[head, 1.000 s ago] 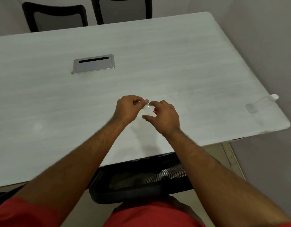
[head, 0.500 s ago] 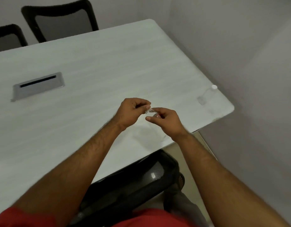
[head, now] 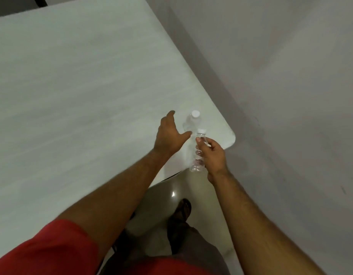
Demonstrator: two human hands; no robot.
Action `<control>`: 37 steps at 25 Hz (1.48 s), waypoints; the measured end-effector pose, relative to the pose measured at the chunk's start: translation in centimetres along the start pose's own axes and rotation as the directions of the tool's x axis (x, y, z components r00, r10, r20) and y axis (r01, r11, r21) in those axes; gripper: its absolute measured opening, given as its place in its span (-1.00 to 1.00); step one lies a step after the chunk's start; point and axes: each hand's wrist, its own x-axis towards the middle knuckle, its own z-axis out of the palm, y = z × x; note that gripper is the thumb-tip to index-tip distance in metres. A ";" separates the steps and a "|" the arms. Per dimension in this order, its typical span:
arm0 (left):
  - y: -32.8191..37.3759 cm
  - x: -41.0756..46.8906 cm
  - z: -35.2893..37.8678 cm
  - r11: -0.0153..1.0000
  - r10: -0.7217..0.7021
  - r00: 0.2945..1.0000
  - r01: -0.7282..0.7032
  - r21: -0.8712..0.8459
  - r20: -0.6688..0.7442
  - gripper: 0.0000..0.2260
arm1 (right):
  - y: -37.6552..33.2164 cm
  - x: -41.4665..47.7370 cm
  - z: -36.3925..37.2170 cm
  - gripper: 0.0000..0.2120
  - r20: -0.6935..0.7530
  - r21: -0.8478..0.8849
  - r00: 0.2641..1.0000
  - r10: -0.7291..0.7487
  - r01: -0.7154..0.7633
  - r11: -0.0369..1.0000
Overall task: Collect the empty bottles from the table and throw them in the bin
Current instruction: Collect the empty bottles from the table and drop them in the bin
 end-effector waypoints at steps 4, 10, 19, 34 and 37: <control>1.7 4.0 3.8 0.999 0.030 0.996 -0.028 -0.029 0.078 -0.32 | -0.8 4.1 -1.2 -0.60 -0.076 0.031 0.997 0.016 -0.014 0.999; 0.7 3.2 0.2 0.978 -0.058 0.996 0.044 -0.204 -0.065 -0.56 | -2.2 4.6 0.9 -0.61 -0.031 -0.021 0.992 -0.122 0.121 0.992; -7.9 -12.8 -21.7 0.948 -0.188 0.951 0.111 -0.298 -0.245 -0.47 | -2.3 -12.0 19.0 -0.70 0.377 -0.024 0.907 -0.190 0.214 0.977; -34.3 -49.3 -57.7 0.829 -0.481 0.345 -0.118 -0.546 -0.806 -0.62 | 6.8 -53.0 60.4 -0.62 0.927 -0.005 0.350 -0.134 0.369 0.930; -38.3 -54.6 -63.4 0.816 -0.537 0.178 -0.138 -0.561 -0.825 -0.67 | 8.8 -59.7 67.8 -0.66 0.978 -0.006 0.194 -0.072 0.376 0.927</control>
